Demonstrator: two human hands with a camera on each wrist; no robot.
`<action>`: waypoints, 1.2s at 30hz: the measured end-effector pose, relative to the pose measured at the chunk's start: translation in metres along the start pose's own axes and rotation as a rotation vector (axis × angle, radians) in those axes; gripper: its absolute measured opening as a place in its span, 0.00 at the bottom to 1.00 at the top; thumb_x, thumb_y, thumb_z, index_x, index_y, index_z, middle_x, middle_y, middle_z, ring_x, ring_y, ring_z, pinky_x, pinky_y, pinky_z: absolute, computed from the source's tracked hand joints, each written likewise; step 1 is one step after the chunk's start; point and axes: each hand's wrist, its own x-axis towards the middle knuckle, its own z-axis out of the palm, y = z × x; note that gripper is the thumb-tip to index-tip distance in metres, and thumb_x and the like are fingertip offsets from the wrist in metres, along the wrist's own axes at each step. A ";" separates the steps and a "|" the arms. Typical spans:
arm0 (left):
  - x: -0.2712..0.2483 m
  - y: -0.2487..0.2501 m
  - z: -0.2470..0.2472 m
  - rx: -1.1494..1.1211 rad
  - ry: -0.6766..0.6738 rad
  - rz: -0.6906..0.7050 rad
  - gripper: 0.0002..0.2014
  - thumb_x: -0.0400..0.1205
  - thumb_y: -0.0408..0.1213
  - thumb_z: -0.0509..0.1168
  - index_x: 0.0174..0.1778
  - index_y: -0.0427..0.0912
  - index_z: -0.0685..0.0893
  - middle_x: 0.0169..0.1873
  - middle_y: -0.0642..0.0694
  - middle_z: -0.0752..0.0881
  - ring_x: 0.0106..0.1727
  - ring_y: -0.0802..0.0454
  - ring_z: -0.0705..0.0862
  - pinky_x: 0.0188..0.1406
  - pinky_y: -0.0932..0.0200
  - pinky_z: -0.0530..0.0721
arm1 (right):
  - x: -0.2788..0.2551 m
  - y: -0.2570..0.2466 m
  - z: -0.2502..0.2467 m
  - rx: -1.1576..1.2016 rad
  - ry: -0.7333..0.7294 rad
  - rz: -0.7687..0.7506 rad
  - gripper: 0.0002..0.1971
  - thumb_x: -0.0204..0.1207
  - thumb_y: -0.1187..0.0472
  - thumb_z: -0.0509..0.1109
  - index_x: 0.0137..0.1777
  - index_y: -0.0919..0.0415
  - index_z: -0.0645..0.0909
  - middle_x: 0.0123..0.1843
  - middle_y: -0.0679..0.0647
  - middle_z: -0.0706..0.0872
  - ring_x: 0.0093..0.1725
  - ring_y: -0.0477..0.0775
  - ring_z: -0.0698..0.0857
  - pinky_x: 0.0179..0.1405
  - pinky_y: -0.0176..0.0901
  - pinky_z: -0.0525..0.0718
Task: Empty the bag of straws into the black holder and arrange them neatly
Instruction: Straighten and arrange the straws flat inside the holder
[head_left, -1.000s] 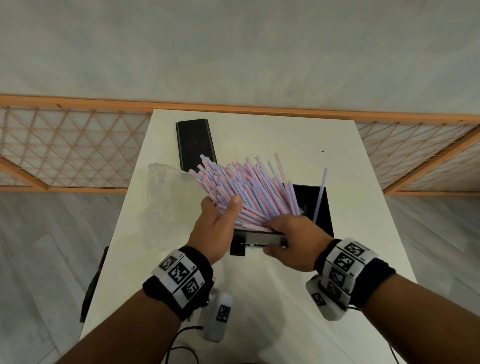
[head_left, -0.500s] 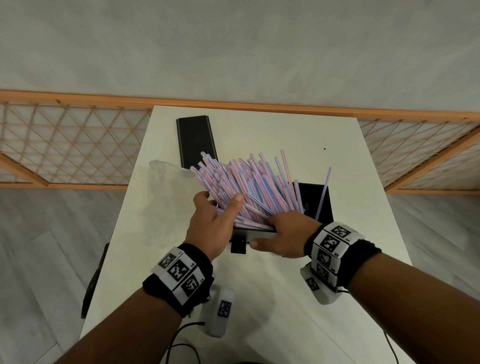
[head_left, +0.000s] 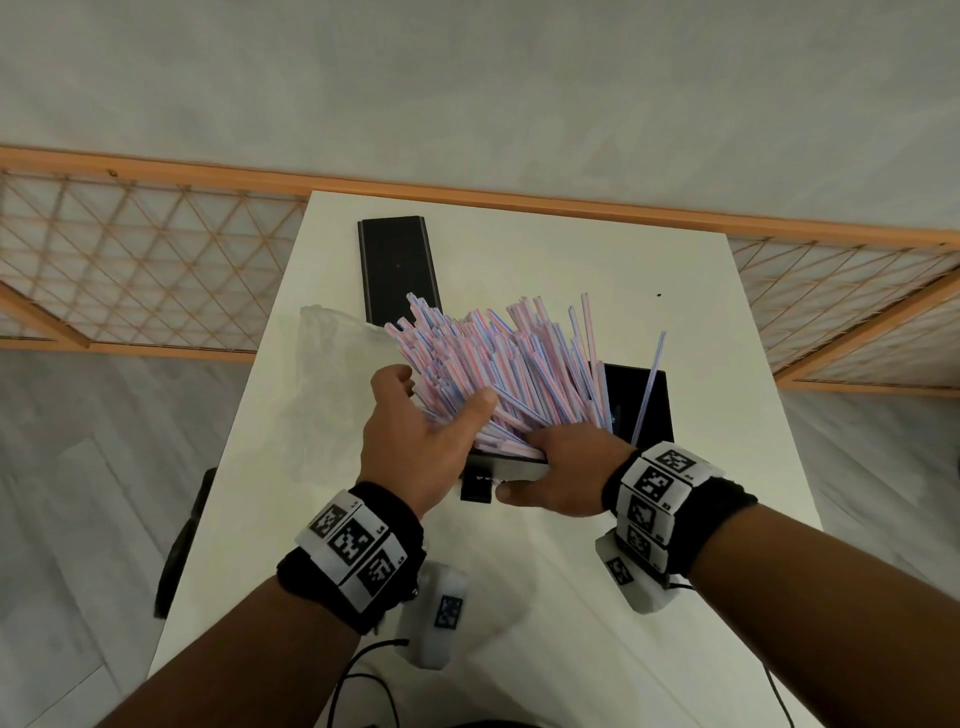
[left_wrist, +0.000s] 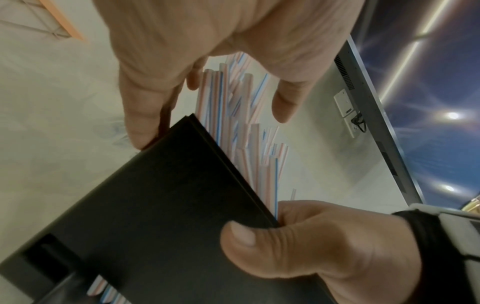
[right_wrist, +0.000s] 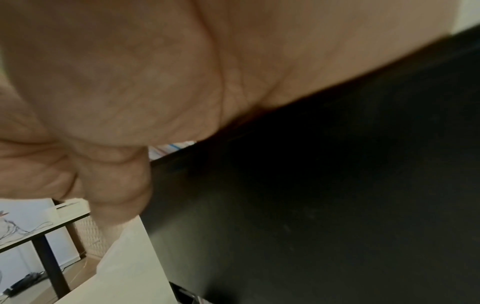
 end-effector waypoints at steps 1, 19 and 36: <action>0.001 0.000 0.000 -0.017 -0.005 0.006 0.35 0.74 0.54 0.79 0.70 0.48 0.70 0.55 0.60 0.83 0.51 0.61 0.85 0.51 0.61 0.81 | 0.001 -0.001 -0.001 -0.028 -0.008 0.006 0.26 0.69 0.23 0.63 0.50 0.44 0.77 0.46 0.42 0.83 0.48 0.49 0.83 0.51 0.47 0.84; 0.001 -0.006 0.004 0.004 -0.059 0.135 0.52 0.66 0.36 0.87 0.81 0.45 0.62 0.66 0.58 0.76 0.52 0.71 0.81 0.40 0.86 0.76 | -0.030 0.006 -0.001 0.031 0.397 -0.088 0.17 0.73 0.39 0.71 0.46 0.52 0.76 0.41 0.48 0.81 0.40 0.52 0.79 0.40 0.45 0.80; 0.000 -0.014 0.009 -0.015 -0.113 0.129 0.47 0.69 0.37 0.85 0.78 0.41 0.62 0.49 0.72 0.74 0.40 0.92 0.77 0.37 0.87 0.75 | -0.035 0.030 -0.021 0.166 0.309 0.245 0.21 0.72 0.34 0.72 0.43 0.54 0.79 0.41 0.49 0.84 0.40 0.48 0.81 0.35 0.42 0.76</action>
